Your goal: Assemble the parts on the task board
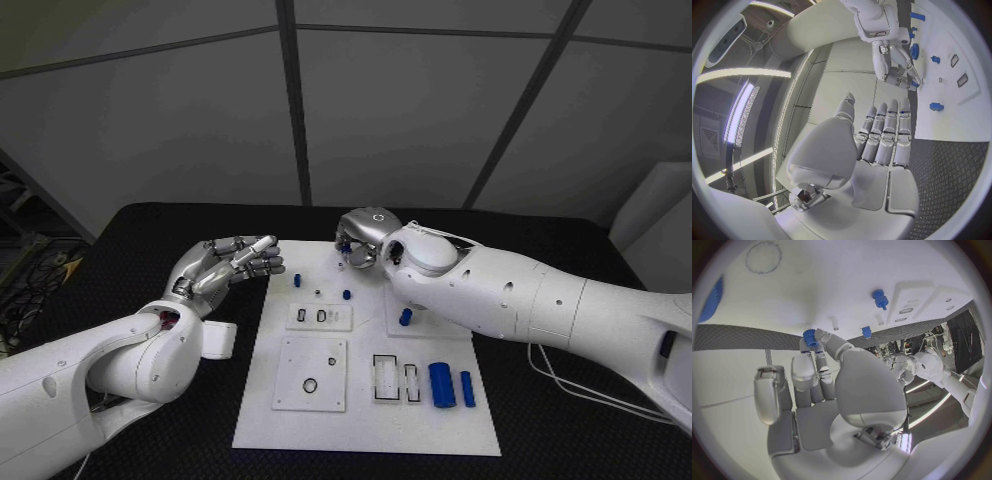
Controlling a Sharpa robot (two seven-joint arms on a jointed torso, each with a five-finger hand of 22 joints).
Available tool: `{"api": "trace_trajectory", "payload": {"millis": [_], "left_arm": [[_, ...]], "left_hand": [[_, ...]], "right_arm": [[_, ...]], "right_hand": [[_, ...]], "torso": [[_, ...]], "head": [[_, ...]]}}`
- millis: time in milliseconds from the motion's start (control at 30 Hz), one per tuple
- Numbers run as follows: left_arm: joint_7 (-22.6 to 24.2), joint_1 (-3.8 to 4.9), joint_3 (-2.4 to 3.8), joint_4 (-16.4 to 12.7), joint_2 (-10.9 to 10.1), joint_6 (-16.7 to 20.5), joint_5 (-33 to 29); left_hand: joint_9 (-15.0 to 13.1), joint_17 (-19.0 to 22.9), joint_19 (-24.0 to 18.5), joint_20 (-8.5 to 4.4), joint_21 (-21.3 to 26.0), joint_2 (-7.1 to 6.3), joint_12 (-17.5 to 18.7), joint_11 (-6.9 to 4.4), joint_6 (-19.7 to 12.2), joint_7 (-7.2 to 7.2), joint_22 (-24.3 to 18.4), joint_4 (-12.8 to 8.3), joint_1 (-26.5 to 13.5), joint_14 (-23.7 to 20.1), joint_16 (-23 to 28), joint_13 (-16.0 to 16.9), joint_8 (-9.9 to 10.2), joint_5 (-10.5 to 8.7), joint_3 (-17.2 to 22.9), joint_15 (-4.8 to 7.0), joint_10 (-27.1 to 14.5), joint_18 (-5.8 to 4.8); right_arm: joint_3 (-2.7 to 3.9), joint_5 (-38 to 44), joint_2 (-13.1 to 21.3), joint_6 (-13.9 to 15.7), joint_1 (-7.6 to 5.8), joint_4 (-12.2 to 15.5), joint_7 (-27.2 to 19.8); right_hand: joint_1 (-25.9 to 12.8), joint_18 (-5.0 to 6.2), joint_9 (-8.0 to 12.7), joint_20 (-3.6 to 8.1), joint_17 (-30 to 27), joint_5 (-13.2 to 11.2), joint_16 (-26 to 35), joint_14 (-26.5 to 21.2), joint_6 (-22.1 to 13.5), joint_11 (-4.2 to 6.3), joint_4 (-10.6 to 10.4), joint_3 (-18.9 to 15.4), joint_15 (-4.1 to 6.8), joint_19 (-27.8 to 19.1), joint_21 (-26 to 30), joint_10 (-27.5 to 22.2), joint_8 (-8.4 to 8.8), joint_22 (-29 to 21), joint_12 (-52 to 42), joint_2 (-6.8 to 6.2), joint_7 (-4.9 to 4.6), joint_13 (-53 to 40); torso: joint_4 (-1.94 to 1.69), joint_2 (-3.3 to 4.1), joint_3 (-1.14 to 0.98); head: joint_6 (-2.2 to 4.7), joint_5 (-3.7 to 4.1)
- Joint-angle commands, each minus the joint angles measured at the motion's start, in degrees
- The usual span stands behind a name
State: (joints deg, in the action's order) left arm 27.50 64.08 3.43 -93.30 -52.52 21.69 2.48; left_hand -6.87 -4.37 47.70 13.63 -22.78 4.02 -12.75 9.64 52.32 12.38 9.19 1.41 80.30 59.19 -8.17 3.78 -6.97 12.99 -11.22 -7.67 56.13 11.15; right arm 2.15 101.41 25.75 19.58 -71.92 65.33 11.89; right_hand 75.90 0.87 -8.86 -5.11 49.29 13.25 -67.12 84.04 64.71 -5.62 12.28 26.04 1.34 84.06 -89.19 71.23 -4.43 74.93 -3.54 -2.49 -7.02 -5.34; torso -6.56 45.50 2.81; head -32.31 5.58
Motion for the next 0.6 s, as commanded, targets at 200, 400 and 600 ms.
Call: {"api": "trace_trajectory", "payload": {"millis": [200, 400, 600], "left_arm": [[0.2, 0.1, 0.08, 0.0, 0.1, -0.9, 0.4], [0.2, 0.11, 0.08, 0.0, 0.0, -0.8, 0.4], [0.1, 0.11, 0.08, 0.1, 0.0, -0.8, 0.4]], "left_hand": [[0.0, 0.1, -0.2, 0.37, 0.2, 0.26, 0.2, 0.23, 0.3, 0.23, -0.1, 0.0, -0.1, 0.0, 0.4, -0.1, 0.1, -0.21, -0.3, -0.3, 0.2, -0.78], [0.0, 0.1, -0.2, 0.37, 0.2, 0.26, 0.2, 0.23, 0.3, 0.23, -0.1, 0.0, -0.1, 0.0, 0.4, -0.1, 0.1, -0.21, -0.3, -0.3, 0.2, -0.78], [0.1, 0.1, -0.2, 0.38, 0.2, 0.3, 0.3, 0.25, 0.3, 0.25, -0.1, -0.1, -0.2, 0.0, 0.4, -0.1, 0.2, -0.27, -0.3, -0.32, 0.2, -0.78]], "right_arm": [[-0.05, 0.1, 0.2, -2.4, -0.04, -0.1, -0.1], [-0.05, -0.3, 0.1, -1.7, -0.03, -0.3, -0.2], [-0.05, -1.1, -0.1, 0.1, -0.04, -0.8, -1.0]], "right_hand": [[-0.4, -0.5, -0.1, 0.14, -0.2, -0.4, -0.2, -0.3, -0.1, 2.22, -0.3, 0.4, 0.07, 4.9, -0.2, 1.7, 0.28, 13.5, 0.0, -0.68, -0.25, -2.2], [-1.4, 0.09, 0.0, -0.25, -2.8, -0.5, 1.4, -1.1, -2.2, 1.33, -0.8, 1.3, -0.63, 3.2, 0.9, -2.1, 0.98, 10.9, 0.2, -1.89, -0.99, -1.4], [-1.6, 2.75, 1.8, -2.86, -15.1, -6.0, 9.8, -4.2, -11.1, -2.01, -2.4, -1.2, -3.26, -4.5, 6.8, -16.4, 0.87, -1.1, 0.1, -5.94, -4.0, 1.7]], "torso": [[-0.01, 0.05, -0.02], [-0.02, 0.03, 0.01], [0.0, 0.05, -0.01]], "head": [[-0.15, -0.05], [-0.06, 0.02], [0.02, -0.02]]}}
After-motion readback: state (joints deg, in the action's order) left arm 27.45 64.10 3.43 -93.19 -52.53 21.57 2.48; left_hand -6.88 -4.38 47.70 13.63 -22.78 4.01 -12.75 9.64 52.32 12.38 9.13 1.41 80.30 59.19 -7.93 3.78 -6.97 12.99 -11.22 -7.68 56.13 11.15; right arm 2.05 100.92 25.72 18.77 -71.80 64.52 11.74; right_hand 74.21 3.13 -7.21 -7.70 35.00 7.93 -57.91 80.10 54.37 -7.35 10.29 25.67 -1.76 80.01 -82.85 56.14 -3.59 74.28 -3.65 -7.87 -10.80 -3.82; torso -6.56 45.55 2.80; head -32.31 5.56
